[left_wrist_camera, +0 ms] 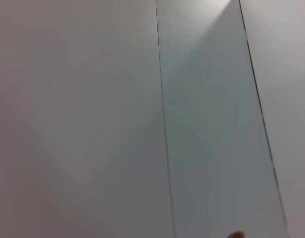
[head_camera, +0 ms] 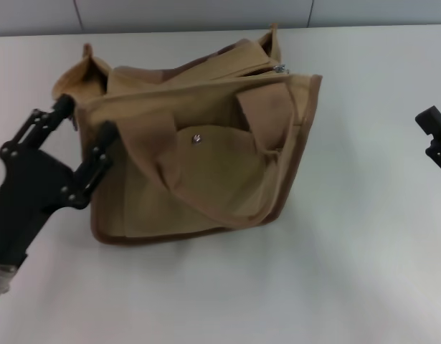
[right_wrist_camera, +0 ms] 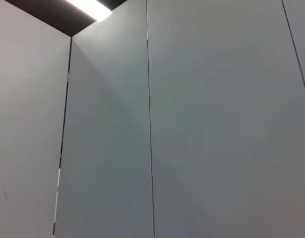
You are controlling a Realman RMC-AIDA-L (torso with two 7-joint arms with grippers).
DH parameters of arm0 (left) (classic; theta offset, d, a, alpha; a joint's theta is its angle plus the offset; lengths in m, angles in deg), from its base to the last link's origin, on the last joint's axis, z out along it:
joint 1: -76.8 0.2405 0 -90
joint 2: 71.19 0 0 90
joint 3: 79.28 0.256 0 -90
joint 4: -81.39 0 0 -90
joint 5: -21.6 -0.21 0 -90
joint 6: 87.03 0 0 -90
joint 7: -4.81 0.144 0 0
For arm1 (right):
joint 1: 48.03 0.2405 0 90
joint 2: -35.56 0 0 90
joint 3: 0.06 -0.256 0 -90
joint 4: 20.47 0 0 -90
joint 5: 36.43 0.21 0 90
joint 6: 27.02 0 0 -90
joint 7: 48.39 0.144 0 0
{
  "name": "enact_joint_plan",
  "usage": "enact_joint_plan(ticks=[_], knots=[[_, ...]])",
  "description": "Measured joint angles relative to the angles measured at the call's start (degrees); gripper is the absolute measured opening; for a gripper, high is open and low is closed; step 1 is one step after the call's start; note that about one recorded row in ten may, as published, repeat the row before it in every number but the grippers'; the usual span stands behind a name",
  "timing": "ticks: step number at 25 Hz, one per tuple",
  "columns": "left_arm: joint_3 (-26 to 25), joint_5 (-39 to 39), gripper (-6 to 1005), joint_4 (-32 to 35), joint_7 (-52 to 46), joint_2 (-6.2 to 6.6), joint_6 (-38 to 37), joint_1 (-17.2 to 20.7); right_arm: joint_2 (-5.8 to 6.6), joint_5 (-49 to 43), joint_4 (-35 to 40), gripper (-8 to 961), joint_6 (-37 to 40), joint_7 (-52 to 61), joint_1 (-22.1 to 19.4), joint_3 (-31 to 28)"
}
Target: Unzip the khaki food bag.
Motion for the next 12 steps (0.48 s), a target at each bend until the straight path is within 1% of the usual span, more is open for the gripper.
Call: enact_joint_plan(ticks=[1,3,4,6,7,8,9,10,11,12], knots=[[-0.3,0.0,543,1.8,0.1,0.01,-0.6,1.5,0.01,0.0,0.0,710,0.0,0.2,0.0,0.0],[-0.3,0.0,637,1.8,0.1,0.01,-0.6,1.5,0.02,0.0,0.0,716,-0.1,0.3,0.1,0.1],[-0.3,-0.1,684,4.3,-0.7,0.15,-0.7,3.0,0.02,0.0,0.0,719,-0.1,0.5,0.2,0.1],[0.2,-0.3,705,6.1,-2.1,0.34,-1.0,4.3,0.07,0.0,0.1,725,-0.1,1.4,0.5,0.1],[0.2,-0.3,715,6.1,-2.1,0.34,-1.0,4.3,0.07,0.0,0.1,744,-0.1,1.4,0.5,0.1],[0.4,-0.3,725,9.4,-4.7,0.45,-2.3,6.8,0.08,0.0,0.4,763,-0.2,2.1,0.5,0.1],[0.4,-0.3,735,11.6,-6.3,0.45,-3.5,8.1,0.12,0.0,1.0,782,-0.2,3.3,0.4,0.1],[0.4,-0.3,746,12.8,-7.1,0.46,-4.1,8.8,0.13,-0.1,1.9,801,-0.2,4.8,0.3,0.1],[0.8,-0.5,756,14.9,-9.1,0.54,-5.4,9.7,0.17,-1.5,4.9,803,-0.4,9.0,0.1,0.2],[1.7,-1.0,766,17.5,-11.8,0.74,-7.1,10.5,0.17,-1.5,4.9,806,-0.4,9.0,0.1,0.2]])
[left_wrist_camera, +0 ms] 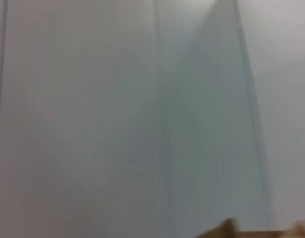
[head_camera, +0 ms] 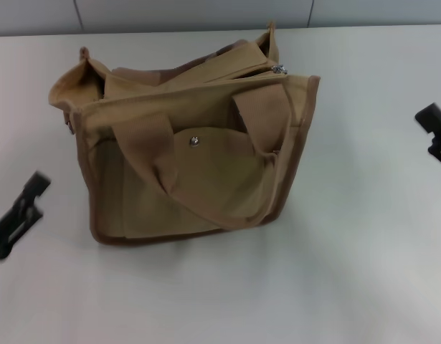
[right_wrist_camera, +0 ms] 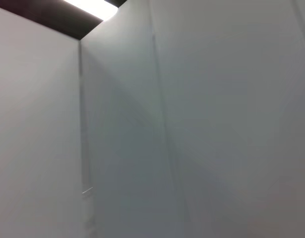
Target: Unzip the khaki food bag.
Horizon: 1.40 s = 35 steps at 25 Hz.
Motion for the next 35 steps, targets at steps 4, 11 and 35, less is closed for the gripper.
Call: enact_joint_plan(ticks=[4,11,35], knots=[[11.9,-4.6,797,9.6,-12.5,1.49,-2.8,0.1,0.01,-17.8,13.0,816,0.3,11.8,0.3,0.1],[20.8,-12.9,797,11.2,-19.8,1.76,-0.9,-5.5,-0.16,-36.4,17.5,833,0.3,17.9,4.6,0.1],[16.6,-14.0,797,11.6,-19.7,0.80,0.8,-6.6,-0.39,-37.7,17.4,833,-1.0,17.9,5.2,-0.4]])
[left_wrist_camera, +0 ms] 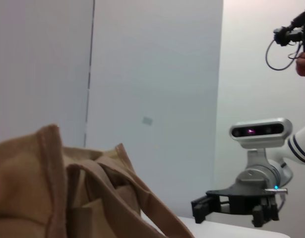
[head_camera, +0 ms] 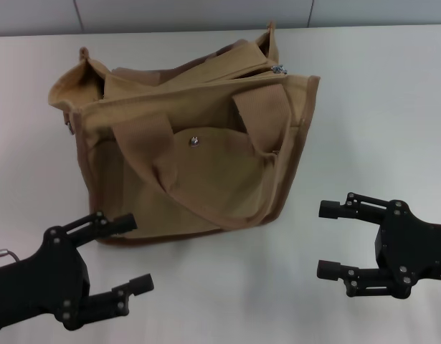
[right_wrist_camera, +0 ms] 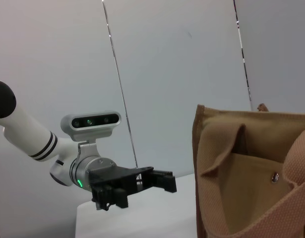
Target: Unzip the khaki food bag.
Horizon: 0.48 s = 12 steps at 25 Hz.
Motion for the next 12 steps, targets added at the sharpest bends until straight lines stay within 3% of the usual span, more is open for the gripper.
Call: enact_joint_plan(ticks=[12], knots=[[-1.3,0.0,797,0.0,0.0,-0.02,-0.3,-0.1,0.00,0.0,0.0,833,-0.1,0.0,0.1,-0.1]])
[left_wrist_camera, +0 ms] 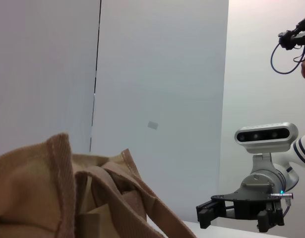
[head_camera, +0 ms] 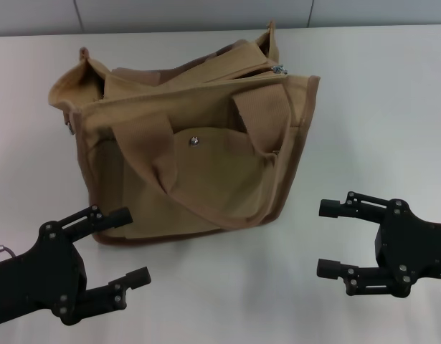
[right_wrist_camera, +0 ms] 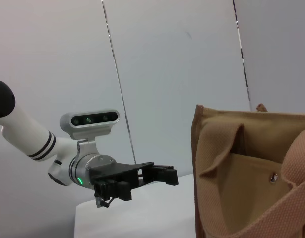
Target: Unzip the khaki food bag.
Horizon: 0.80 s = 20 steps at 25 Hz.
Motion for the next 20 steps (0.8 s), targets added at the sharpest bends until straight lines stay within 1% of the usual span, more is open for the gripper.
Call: enact_joint_plan(ticks=[20], knots=[[-0.5,0.0,797,0.0,0.0,-0.04,-0.1,0.1,-0.07,0.0,-0.1,833,-0.6,-0.1,0.0,0.0]])
